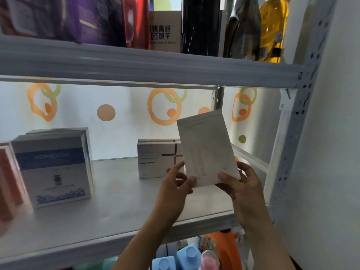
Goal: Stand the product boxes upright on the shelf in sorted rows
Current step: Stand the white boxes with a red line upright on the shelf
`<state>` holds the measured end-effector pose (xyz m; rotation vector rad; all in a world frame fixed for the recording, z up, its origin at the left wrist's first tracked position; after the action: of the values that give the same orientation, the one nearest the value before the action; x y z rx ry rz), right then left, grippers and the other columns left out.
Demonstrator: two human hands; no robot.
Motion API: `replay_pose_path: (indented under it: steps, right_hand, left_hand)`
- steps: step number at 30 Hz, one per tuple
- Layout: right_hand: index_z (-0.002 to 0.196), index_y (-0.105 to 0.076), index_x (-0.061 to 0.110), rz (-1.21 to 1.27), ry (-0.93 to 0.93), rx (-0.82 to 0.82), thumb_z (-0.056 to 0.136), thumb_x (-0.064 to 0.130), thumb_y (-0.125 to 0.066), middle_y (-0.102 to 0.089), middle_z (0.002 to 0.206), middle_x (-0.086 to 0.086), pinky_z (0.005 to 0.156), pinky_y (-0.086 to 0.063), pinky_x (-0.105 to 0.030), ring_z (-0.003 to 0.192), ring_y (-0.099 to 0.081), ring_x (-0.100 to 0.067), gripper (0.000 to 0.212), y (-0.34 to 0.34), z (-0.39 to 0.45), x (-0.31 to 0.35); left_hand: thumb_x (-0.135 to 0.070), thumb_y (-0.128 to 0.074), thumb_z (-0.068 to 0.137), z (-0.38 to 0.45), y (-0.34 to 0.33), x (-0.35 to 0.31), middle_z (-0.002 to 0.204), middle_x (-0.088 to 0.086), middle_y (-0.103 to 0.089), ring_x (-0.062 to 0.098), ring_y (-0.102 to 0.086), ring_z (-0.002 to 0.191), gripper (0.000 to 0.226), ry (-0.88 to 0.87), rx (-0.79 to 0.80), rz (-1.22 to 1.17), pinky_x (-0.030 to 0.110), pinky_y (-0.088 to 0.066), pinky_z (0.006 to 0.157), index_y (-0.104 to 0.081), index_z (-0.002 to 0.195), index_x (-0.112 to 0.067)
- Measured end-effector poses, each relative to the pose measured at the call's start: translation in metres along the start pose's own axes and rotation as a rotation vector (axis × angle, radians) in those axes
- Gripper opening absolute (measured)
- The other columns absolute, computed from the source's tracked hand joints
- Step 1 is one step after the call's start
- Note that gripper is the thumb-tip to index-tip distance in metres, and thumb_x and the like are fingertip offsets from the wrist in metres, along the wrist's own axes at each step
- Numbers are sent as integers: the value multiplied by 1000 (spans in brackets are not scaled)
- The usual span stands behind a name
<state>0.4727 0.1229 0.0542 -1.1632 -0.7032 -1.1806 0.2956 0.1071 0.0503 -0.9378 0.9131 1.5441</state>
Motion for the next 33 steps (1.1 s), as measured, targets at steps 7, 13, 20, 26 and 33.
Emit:
replay_pose_path:
  steps: [7,13,20,26,33]
  right_hand:
    - [119,-56,18,-78,-95,315,87,4,-69,-67,117,-7,83,-60,-38,103,-68,-29,37,-65,-2,-32]
    - [120,-61,16,-304,-98,394,87,10,-72,-70,114,-2,73,-60,-29,94,-70,-18,36,-90,-4,-66]
    - [118,-64,14,-278,-170,408,84,9,-74,-74,108,-1,72,-57,-26,94,-71,-19,35,-83,3,-80]
    - [119,-64,15,-262,-150,415,83,9,-74,-74,107,0,72,-56,-26,94,-71,-20,37,-82,1,-80]
    - [117,-64,17,-257,-133,448,82,12,-76,-75,108,2,79,-57,-27,96,-71,-16,38,-82,0,-79]
  left_hand:
    - [-22,-54,97,-10,65,3,98,-10,-65,13,-66,90,37,-24,-187,78,14,-54,67,-49,129,-41]
    - [-16,-58,96,-17,109,25,104,-9,-65,13,-66,90,40,128,-203,126,10,-51,67,-53,125,-43]
    - [-12,-59,94,-22,111,37,106,-5,-67,18,-68,93,42,147,-195,86,26,-58,82,-57,129,-35]
    - [-8,-62,92,-28,113,37,110,-7,-67,15,-67,96,50,147,-179,82,24,-57,82,-54,131,-39]
    - [-8,-63,91,-32,114,33,115,-9,-68,14,-67,99,50,145,-190,27,33,-57,89,-56,131,-38]
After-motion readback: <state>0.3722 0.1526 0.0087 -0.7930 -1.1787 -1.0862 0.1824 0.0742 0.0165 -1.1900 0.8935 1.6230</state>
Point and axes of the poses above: each hand's wrist, its own z-axis towards the middle knuckle, its own y-axis out of the back of the hand, x = y × z, the point moved 4 cm from there along z, towards the middle knuckle
